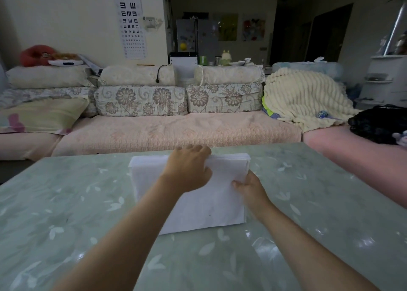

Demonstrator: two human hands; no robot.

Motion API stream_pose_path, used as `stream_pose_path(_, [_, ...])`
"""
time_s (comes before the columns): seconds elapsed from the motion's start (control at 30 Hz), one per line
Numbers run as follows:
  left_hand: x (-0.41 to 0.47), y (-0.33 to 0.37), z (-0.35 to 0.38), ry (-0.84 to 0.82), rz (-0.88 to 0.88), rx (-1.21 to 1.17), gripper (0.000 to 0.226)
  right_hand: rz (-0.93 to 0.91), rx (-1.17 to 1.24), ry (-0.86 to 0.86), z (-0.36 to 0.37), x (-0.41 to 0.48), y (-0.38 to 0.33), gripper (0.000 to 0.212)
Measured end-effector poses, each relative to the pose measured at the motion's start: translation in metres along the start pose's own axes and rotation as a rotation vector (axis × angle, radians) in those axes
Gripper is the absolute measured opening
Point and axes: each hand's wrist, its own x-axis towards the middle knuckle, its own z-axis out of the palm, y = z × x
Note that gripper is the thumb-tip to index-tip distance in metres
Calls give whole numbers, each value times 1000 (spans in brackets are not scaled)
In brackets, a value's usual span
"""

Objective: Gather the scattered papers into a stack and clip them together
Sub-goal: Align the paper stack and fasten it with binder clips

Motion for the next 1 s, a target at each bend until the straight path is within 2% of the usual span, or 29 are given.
stream_pose_path(0.2, [4,-6,19,127,139,19,32,5,-16,-24,-2,2,-2,45])
stream_pose_path(0.27, [4,-7,21,144,164,20,29,-10,-112,46,2,4,-6,44])
stream_pose_path(0.3, [5,-6,22,148,169,23,28,-91,-242,141,4,3,-13,51])
stream_pose_path(0.37, [5,-6,22,163,169,32,26,-463,-563,310,9,0,-29,67])
stream_pose_path(0.43, [5,-6,22,170,160,39,28,-814,-869,278,20,-5,-54,67])
stream_pose_path(0.47, [5,-7,23,170,160,40,30,-895,-1010,204,27,-4,-61,64])
stream_pose_path(0.53, [3,-7,23,183,177,27,36,-847,-1223,66,44,-4,-71,61])
stream_pose_path(0.6, [-1,-9,20,188,179,16,38,-758,-1276,21,55,-1,-68,58])
stream_pose_path(0.7, [-13,-24,11,190,154,25,26,-791,-1310,51,58,6,-59,43])
stream_pose_path(0.8, [-33,-55,4,151,105,64,24,-854,-1361,117,58,12,-54,11])
stream_pose_path(0.93, [-49,-74,0,150,109,80,16,-844,-1399,206,69,10,-58,14])
stream_pose_path(1.0, [-49,-73,1,153,136,95,16,-850,-1419,154,84,7,-62,19])
